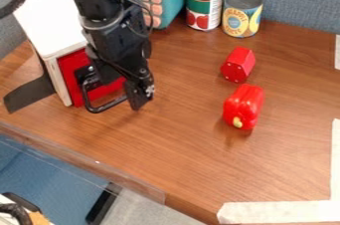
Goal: Opened the drawer
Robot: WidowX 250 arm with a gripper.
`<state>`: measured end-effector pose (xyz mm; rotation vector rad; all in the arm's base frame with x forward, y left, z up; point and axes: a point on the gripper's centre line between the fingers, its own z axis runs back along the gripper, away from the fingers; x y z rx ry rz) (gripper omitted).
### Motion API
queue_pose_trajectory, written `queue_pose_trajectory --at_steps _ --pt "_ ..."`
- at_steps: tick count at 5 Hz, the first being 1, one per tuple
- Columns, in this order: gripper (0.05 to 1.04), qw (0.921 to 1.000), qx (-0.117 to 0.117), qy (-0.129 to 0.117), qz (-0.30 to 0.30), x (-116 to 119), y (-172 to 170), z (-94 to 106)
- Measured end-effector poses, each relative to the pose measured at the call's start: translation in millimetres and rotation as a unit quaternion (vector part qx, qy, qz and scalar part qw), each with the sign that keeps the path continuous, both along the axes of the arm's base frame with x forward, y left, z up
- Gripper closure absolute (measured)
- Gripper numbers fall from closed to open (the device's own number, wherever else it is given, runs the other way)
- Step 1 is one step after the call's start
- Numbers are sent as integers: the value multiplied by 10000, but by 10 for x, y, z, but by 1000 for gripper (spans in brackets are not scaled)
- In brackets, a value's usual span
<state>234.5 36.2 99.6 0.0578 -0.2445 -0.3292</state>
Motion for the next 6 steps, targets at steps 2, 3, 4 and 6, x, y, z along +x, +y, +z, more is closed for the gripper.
queue_pose_trajectory --at_steps 2,3,4,6 --pt "85 9991 254 -278 -187 131 167 -72" --pt "85 9990 272 -321 -167 168 212 -151" --pt "85 9992 262 -249 -173 180 294 -296" --pt "85 9993 328 -12 -160 145 384 -550"
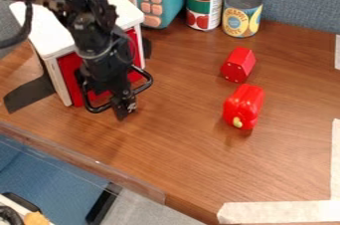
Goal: Opened the drawer
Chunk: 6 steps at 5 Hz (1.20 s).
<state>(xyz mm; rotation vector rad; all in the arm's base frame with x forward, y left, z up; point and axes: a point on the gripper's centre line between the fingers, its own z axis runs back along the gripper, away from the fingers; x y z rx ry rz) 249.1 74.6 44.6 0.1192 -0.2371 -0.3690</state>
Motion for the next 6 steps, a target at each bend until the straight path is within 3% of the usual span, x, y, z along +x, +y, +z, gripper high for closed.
queue_pose_trajectory --at_steps 1,3,4,5,6 --pt "133 10000 4 17 73 8 15 -45" --pt "741 9997 -43 -36 246 16 6 -63" --pt "919 9998 -44 -36 201 20 -25 -69" --pt "953 9999 -68 21 128 -23 -80 -103" --pt "955 9997 -233 61 94 -92 -229 -83"
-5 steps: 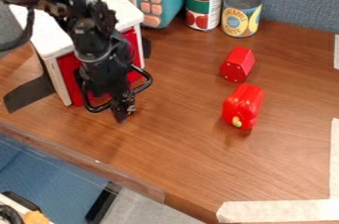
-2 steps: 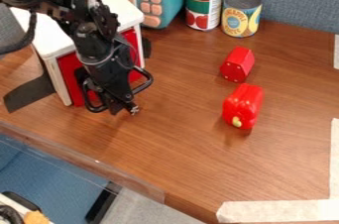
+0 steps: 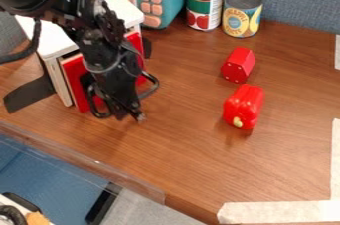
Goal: Opened the drawer
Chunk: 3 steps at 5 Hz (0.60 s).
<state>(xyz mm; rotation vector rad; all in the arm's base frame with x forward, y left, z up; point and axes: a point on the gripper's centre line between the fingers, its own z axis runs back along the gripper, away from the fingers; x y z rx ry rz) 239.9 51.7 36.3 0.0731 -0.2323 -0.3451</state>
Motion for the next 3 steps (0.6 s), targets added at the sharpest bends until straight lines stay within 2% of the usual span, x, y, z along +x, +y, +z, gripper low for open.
queue_pose_trajectory --at_steps 1,3 --pt "956 9996 -268 49 90 -62 -169 53" --pt "956 9976 -628 205 211 -127 -357 121"
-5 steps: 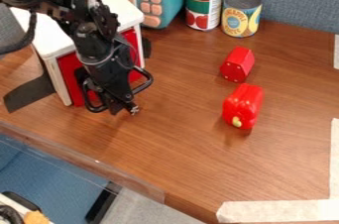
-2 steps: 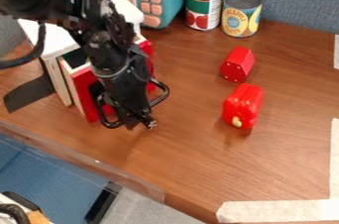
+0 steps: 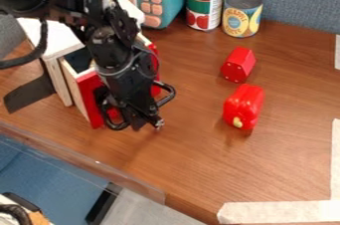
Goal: Opened the drawer
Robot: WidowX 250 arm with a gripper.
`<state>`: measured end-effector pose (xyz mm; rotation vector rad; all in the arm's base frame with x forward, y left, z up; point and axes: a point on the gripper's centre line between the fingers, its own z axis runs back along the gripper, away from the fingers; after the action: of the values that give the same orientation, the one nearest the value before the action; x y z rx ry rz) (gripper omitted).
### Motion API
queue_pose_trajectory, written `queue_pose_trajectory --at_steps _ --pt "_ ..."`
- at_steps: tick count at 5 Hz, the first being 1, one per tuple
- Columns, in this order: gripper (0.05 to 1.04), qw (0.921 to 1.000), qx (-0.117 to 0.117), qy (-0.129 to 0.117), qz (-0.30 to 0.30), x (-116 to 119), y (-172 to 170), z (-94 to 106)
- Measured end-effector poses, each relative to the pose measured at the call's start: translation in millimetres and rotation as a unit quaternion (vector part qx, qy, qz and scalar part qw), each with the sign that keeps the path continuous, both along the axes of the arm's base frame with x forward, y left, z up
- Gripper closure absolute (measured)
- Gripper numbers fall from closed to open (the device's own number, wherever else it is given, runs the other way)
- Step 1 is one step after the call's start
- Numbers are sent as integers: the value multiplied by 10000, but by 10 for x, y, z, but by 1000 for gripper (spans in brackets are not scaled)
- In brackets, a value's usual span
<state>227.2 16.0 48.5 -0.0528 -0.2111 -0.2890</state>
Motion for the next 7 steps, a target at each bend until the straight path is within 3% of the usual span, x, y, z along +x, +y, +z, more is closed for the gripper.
queue_pose_trajectory --at_steps 5,7 --pt "956 9992 -326 214 -72 -249 -390 -22" --pt "916 9991 -389 176 -1 -256 -448 1"
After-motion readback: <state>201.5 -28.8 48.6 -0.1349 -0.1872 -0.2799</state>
